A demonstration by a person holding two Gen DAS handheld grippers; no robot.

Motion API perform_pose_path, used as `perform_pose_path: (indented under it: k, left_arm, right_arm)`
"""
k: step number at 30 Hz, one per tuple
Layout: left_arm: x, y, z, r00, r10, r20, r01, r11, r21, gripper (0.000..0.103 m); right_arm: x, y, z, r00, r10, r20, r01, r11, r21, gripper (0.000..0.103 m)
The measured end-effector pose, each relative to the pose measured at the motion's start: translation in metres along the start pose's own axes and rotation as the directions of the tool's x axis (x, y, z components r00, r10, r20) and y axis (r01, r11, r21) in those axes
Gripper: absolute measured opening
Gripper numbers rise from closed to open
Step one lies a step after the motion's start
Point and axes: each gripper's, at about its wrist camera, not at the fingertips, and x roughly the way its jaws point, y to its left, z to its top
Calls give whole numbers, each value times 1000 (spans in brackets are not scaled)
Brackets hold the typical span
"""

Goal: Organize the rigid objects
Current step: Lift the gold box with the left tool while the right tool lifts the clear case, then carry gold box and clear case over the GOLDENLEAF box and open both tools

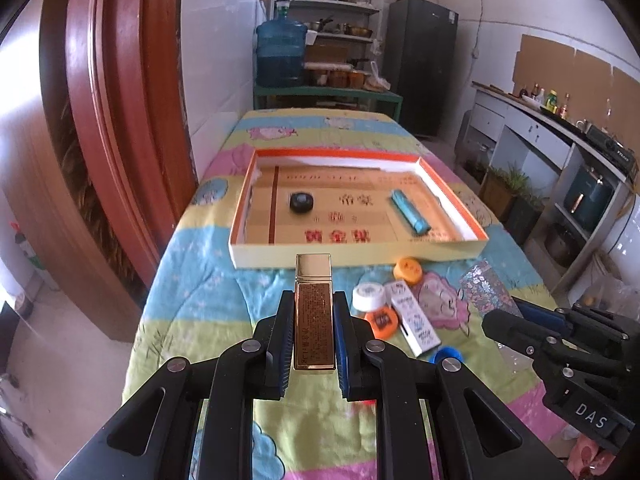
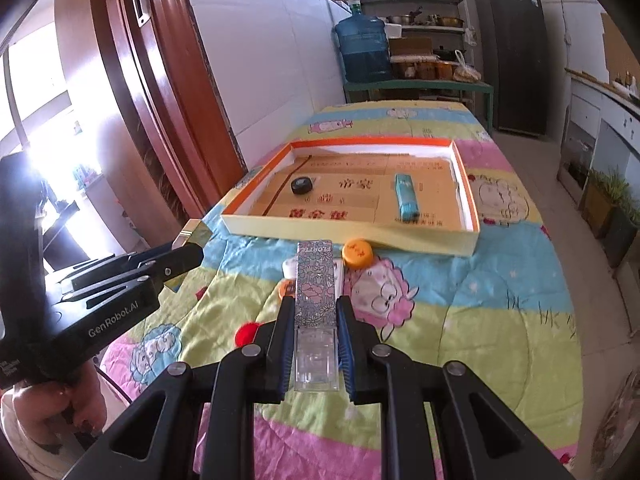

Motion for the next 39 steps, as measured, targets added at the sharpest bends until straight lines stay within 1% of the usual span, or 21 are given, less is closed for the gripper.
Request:
perform_pose_path:
  k: [5, 10, 16, 19, 23, 29, 34, 37, 39]
  left_arm:
    - [2, 0, 16, 1000, -14, 10, 14, 1000, 4, 18]
    - [11, 3, 42, 999, -40, 9, 40, 999, 9, 18]
    - [31, 7, 71, 999, -46, 3, 46, 999, 9, 18]
    - [46, 11, 85, 999, -51, -16, 51, 999, 2, 18]
    - [62, 16, 100, 999, -38, -31, 38, 999, 5, 18]
    - [94, 27, 130, 996, -53, -79, 53, 999, 7, 18]
    - [130, 38, 152, 992, -36, -123, 34, 999, -15, 18]
    - [153, 42, 154, 986, -35, -162, 31, 999, -27, 18]
    - [174, 46, 151, 978, -33, -207, 24, 999, -43, 18]
  right_arm:
    - [0, 0, 17, 1000, -8, 18, 8, 1000, -25, 20]
    - [3, -4, 40, 999, -30, 41, 32, 998, -51, 20]
    - [16, -11, 68, 998, -37, 47, 40, 996, -74, 20]
    - [28, -16, 84, 999, -35, 38, 37, 996, -76, 20]
    - [42, -21, 100, 999, -31, 29, 33, 996, -78, 20]
    - [67, -29, 125, 1000, -29, 10, 30, 996, -82, 20]
    - [97, -43, 144, 999, -20, -30, 19, 998, -55, 20]
    - [120, -50, 150, 998, -16, -68, 14, 999, -33, 20]
    - [135, -52, 149, 995, -23, -97, 21, 1000, -22, 20]
